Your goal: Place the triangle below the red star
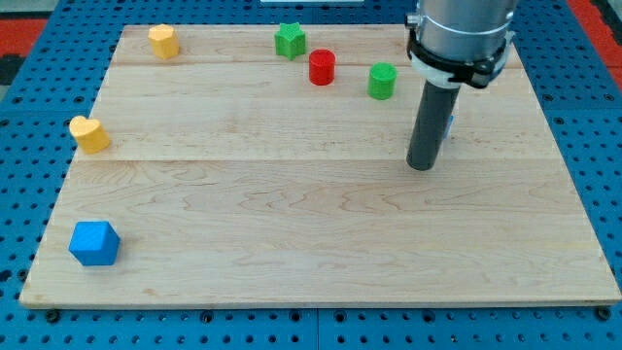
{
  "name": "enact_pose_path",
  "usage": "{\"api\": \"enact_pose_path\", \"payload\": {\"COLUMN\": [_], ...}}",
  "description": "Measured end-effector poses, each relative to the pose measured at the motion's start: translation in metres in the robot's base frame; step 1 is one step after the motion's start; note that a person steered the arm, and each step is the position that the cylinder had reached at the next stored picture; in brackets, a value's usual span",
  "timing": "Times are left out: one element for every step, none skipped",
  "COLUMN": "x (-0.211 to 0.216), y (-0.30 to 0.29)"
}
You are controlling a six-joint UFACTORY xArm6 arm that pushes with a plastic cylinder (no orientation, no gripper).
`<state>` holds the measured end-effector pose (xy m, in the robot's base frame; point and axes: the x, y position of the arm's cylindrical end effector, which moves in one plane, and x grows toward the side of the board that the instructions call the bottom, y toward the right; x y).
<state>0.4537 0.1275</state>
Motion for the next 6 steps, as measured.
{"api": "enact_pose_path", "payload": {"x": [-0.033, -0.054, -0.065, -0.061, -0.109, -0.147], "y": [0.005, 0.029, 0.051, 0.072, 0.065, 0.063]}}
